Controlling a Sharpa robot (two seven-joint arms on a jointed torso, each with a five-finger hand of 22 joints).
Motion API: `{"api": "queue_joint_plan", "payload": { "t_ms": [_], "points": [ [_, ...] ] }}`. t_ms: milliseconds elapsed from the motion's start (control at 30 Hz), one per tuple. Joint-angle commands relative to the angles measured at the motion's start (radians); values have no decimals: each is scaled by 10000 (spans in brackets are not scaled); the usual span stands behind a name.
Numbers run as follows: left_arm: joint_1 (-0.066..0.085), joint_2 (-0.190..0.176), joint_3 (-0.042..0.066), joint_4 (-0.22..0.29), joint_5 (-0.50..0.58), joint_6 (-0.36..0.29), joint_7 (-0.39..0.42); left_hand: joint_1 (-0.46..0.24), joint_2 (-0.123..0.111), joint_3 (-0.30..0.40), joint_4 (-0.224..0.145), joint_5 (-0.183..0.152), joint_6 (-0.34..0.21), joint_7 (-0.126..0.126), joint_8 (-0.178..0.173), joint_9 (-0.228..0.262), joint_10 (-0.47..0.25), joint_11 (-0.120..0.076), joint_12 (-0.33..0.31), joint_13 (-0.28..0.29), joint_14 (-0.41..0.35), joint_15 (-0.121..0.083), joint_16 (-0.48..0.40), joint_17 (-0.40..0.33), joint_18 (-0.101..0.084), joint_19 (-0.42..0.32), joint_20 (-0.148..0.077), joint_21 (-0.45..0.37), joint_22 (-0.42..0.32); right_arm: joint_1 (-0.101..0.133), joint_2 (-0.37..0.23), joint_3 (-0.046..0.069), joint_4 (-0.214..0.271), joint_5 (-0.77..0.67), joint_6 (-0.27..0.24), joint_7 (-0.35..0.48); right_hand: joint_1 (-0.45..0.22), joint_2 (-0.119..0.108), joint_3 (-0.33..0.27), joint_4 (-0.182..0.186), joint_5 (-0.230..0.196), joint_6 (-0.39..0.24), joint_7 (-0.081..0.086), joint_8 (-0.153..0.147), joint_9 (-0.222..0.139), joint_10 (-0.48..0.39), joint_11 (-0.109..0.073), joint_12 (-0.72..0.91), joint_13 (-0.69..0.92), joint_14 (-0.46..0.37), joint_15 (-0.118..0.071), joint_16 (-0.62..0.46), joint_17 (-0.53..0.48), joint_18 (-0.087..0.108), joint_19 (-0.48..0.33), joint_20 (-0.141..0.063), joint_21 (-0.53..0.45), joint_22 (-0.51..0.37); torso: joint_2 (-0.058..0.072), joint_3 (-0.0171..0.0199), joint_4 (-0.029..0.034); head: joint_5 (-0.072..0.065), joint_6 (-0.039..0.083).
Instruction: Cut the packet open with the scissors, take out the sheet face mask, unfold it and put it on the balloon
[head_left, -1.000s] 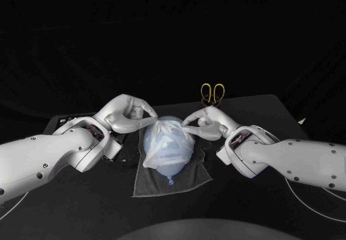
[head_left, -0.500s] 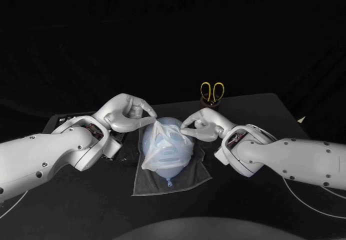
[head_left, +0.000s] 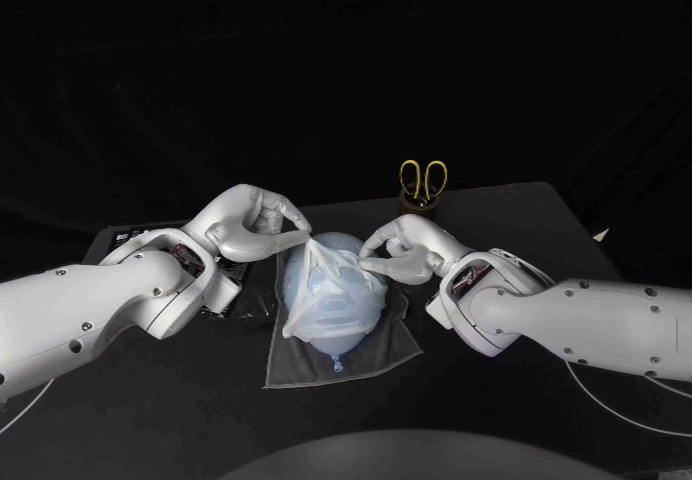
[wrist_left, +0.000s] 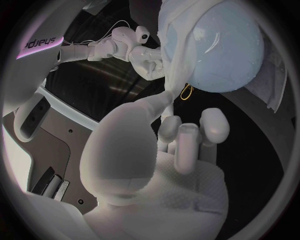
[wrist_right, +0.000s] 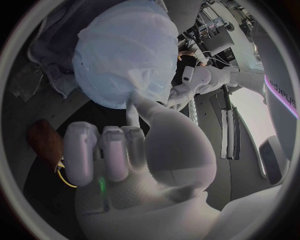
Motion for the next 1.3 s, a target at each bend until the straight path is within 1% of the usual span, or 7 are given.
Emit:
{"api": "queue_joint_plan", "payload": {
  "t_ms": [33,233,433,867,967,1167,1300],
  "points": [
    [13,-3,14,9,-11,137,-67,-12,109,67,6,26,-21,72,66,881,125,-71,35,21,426,-26,26,531,-165,72,6,40,16,-67,-96,-21,153,6,-755,268,-263,81,350,-38,69,-228,-96,582,1260,1058,-95,39,2628,1041,-98,41,2634,-156,594,-93,82,2290,-7,5,-3,15,9],
    [13,-14,14,-3,-22,128,-137,-23,109,79,2,26,-28,73,74,889,123,-70,33,17,424,-26,24,523,-164,71,6,41,16,-77,-300,20,379,275,-1254,602,-594,83,863,-75,79,-625,-125,1152,2173,1058,-124,39,2628,1041,-128,41,2634,-165,613,-122,123,2302,-5,5,-8,20,21],
    [13,-7,13,-30,6,21,-200,-38,111,95,-2,26,-37,74,84,900,113,-69,24,-2,423,-25,23,519,-167,79,6,49,27,-76,-450,80,521,353,-1353,648,-810,102,1199,-64,71,-915,-143,1537,2864,1058,-139,39,2628,1041,-147,41,2634,-171,624,-137,149,2310,-3,3,-9,27,36],
    [47,40,21,-192,383,-319,-268,-89,114,162,-24,25,-80,78,125,949,107,-67,19,-12,421,-24,18,501,-170,94,7,64,46,153,-578,206,414,368,-1274,587,-919,100,1431,-76,71,-1085,-151,1757,3315,1058,-145,39,2628,1041,-154,41,2634,-181,640,-145,188,2322,8,-9,-2,37,81],
    [142,79,33,-267,449,-363,-271,-99,114,180,-32,25,-91,79,135,961,110,-66,22,-7,420,-24,16,494,-175,114,7,80,71,282,-561,219,348,342,-1256,589,-929,99,1455,-78,72,-1103,-151,1777,3360,1058,-146,39,2628,1041,-154,41,2634,-180,639,-145,186,2322,15,-8,-2,38,90],
    [470,192,47,-468,497,-401,-294,-108,114,196,-39,24,-100,81,145,973,109,-65,22,-6,419,-23,15,490,-175,114,6,81,70,537,-484,237,192,293,-1223,608,-945,90,1481,-81,72,-1125,-151,1803,3418,1058,-146,39,2628,1041,-154,41,2634,-186,649,-146,210,2329,3,-1,-3,84,122],
    [645,266,49,-600,506,-346,-360,-116,115,210,-45,24,-109,83,154,984,109,-64,22,-6,423,-23,17,500,-180,133,6,97,95,690,-465,244,47,391,-814,454,-997,74,1498,-50,70,-1176,-143,1806,3474,1058,-139,39,2628,1041,-148,41,2634,-150,585,-144,55,2281,-7,-3,-2,105,148]
  ]
}}
